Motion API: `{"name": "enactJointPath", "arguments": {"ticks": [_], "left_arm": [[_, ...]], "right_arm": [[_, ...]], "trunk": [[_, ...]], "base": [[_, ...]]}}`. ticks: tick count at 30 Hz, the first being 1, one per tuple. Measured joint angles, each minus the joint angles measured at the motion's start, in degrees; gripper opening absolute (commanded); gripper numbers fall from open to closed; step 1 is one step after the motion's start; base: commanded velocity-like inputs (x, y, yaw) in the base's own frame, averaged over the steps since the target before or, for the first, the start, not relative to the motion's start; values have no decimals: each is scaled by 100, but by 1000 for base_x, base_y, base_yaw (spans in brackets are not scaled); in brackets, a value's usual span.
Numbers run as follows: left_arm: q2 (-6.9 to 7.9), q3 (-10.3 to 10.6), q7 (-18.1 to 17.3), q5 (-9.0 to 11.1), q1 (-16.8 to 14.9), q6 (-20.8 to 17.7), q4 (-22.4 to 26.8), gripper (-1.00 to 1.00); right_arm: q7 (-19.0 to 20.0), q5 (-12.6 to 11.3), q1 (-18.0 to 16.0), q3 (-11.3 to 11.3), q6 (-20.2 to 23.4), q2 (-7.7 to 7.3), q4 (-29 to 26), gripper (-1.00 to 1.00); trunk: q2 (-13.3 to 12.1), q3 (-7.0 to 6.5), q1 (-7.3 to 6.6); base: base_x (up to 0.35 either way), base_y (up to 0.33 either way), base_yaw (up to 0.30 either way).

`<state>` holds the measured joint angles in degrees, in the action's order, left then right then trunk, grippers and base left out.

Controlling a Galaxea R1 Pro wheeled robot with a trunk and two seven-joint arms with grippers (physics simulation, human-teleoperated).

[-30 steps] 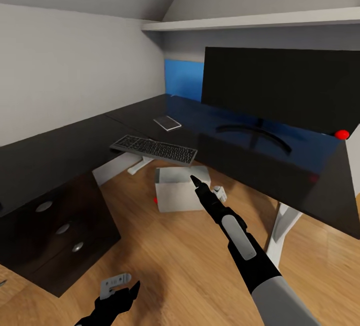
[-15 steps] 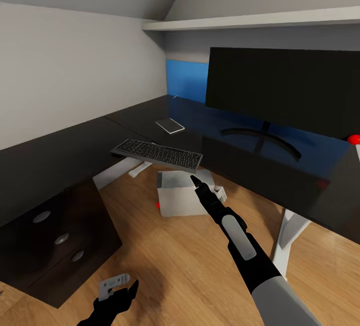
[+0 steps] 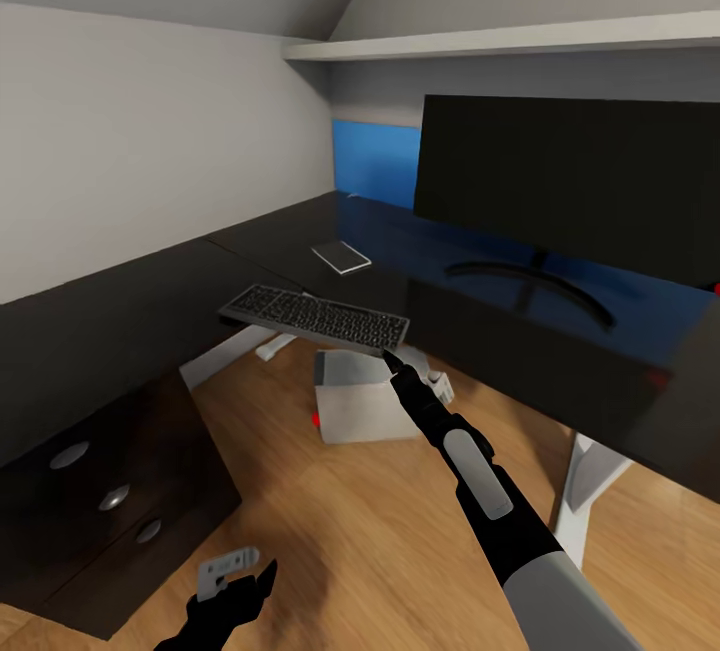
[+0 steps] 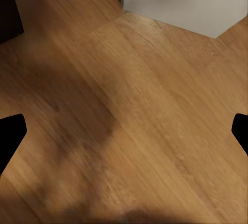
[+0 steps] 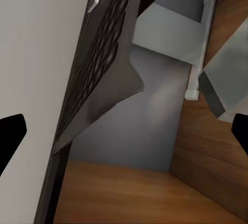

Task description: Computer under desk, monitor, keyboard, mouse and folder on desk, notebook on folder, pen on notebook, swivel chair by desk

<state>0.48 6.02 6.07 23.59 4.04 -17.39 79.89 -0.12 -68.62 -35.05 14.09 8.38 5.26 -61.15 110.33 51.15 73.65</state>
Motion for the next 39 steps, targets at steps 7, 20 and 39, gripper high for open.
{"name": "enactJointPath", "arguments": {"ticks": [7,20,39], "left_arm": [[0,0,-1,-1,0,0,0,100],[0,0,0,2,0,0,-3,100],[0,0,0,7,1,0,-5,100]], "right_arm": [[-3,-3,0,0,7,0,0,100],[-4,-4,0,0,9,0,12,100],[-4,-4,0,0,9,0,17,100]], "trunk": [[0,0,1],[0,0,1],[0,0,2]], "base": [[62,35,0],[56,35,0],[41,12,0]]}}
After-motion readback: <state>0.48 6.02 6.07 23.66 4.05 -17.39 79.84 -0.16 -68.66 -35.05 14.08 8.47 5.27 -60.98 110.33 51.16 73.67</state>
